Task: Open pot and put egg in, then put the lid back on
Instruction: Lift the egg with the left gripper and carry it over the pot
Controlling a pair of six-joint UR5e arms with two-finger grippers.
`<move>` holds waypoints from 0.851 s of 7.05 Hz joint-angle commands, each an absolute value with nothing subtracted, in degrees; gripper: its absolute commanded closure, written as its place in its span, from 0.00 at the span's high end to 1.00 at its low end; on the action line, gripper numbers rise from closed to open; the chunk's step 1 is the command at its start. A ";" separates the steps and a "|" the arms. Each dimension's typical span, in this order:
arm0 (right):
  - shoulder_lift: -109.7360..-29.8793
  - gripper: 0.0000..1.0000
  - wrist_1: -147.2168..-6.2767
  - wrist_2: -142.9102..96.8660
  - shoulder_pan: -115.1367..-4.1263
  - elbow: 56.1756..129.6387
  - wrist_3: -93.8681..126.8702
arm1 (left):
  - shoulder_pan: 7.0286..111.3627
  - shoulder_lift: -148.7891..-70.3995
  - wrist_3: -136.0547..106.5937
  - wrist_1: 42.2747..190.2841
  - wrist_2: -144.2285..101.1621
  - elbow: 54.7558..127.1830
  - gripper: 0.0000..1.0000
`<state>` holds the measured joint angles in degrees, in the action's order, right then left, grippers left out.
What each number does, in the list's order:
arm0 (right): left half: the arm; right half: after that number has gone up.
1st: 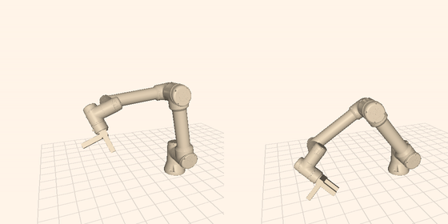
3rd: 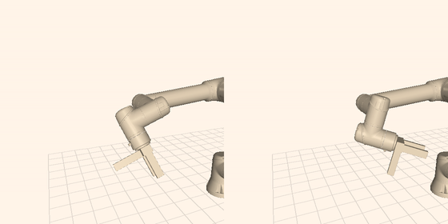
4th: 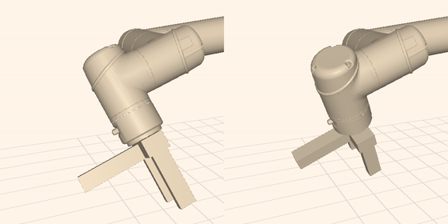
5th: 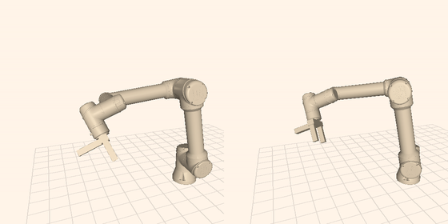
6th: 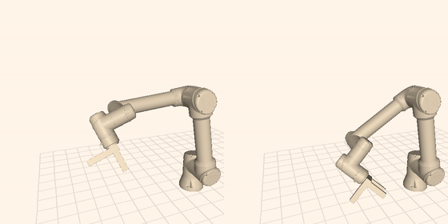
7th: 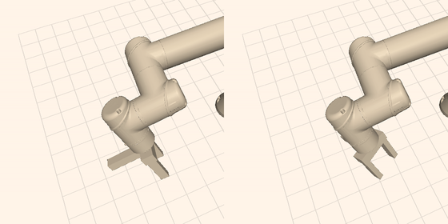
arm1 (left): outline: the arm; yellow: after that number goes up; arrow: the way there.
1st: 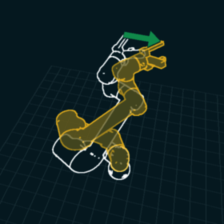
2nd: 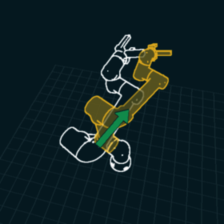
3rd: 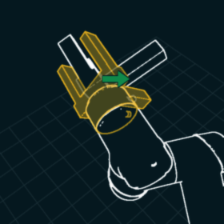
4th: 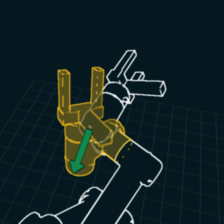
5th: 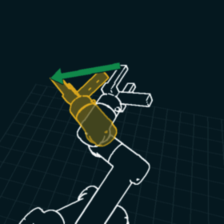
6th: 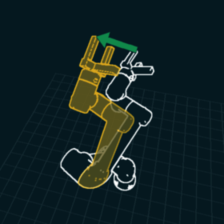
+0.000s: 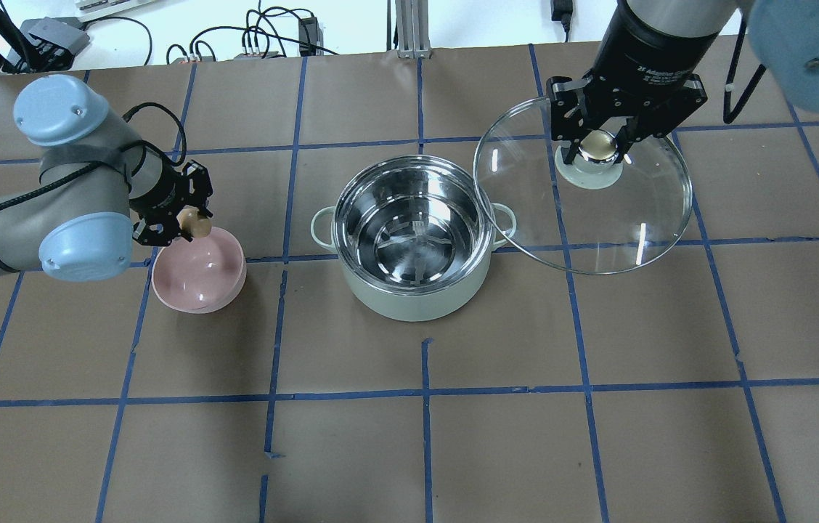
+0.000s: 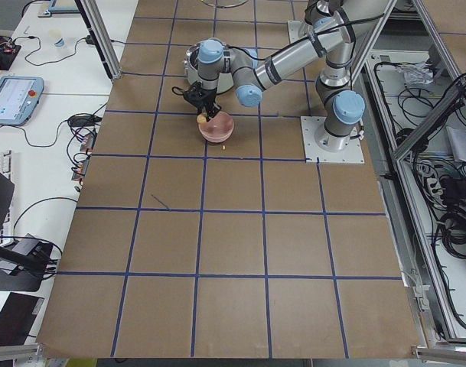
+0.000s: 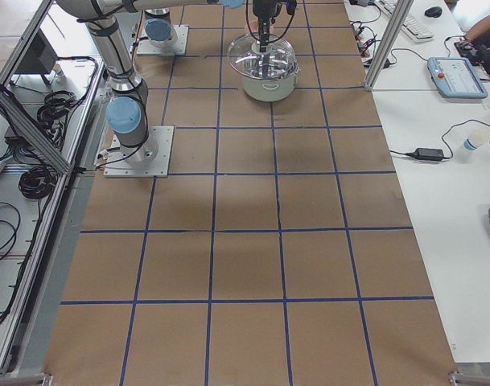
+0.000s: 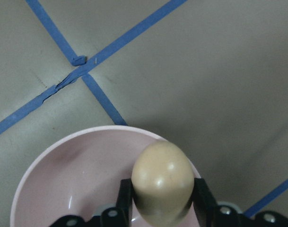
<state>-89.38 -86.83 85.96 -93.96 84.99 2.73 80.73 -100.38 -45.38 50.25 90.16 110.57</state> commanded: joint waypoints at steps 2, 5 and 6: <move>-89.38 0.04 -86.84 85.96 -93.96 84.99 2.72 | 90.67 -99.93 -56.66 55.19 90.18 103.29 0.24; -89.38 0.05 -86.84 85.96 -93.96 84.99 2.72 | 98.07 -101.33 -60.65 53.97 89.83 102.75 0.24; -89.38 0.05 -86.84 85.96 -93.96 84.99 2.72 | 99.65 -101.86 -60.99 53.88 89.91 102.57 0.24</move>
<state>-89.38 -86.84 85.96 -93.95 84.99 2.72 97.55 -101.22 -60.52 54.11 89.88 102.79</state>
